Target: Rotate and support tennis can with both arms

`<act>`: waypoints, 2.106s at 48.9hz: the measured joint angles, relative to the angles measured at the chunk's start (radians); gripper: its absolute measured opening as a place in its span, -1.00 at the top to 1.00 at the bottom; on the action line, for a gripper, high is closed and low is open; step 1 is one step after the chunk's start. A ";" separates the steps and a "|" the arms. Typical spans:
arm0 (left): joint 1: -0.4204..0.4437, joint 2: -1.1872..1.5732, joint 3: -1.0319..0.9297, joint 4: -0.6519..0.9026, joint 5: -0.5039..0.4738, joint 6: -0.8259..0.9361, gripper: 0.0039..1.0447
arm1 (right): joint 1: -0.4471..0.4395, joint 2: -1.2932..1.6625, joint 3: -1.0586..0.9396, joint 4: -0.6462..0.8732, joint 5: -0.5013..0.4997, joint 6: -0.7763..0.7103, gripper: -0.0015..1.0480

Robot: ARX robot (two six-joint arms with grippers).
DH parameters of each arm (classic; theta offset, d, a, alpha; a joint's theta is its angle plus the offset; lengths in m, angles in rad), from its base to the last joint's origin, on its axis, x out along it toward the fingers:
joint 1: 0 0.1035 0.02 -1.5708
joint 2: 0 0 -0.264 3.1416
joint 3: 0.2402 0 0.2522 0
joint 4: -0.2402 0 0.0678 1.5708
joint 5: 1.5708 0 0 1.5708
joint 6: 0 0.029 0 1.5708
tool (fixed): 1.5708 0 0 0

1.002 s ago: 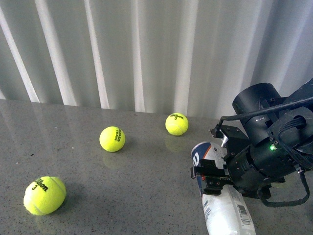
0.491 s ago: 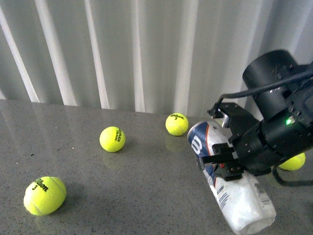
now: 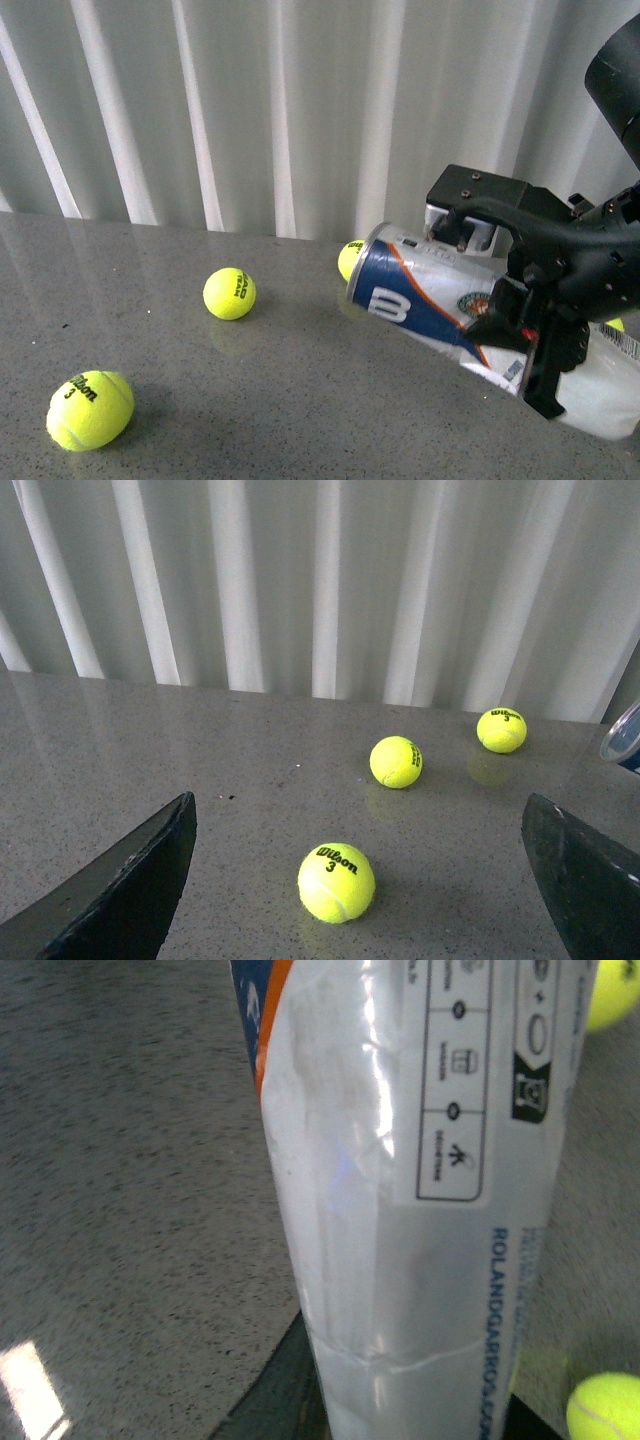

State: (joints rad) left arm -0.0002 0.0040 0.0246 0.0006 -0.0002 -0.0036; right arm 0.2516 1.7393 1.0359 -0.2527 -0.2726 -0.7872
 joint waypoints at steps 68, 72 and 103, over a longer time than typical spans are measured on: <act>0.000 0.000 0.000 0.000 0.000 0.000 -0.88 | 0.015 0.371 0.144 0.050 -0.069 -0.379 0.73; 0.000 0.000 0.000 0.000 0.000 0.000 -0.88 | 0.015 0.370 0.137 0.043 -0.074 -0.382 0.74; 0.000 0.000 0.000 0.000 0.000 0.000 -0.88 | -0.012 0.338 0.072 0.042 -0.077 -0.414 0.31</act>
State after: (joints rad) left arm -0.0002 0.0040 0.0246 0.0006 -0.0006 -0.0036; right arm 0.2398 2.0769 1.1084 -0.2108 -0.3492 -1.2007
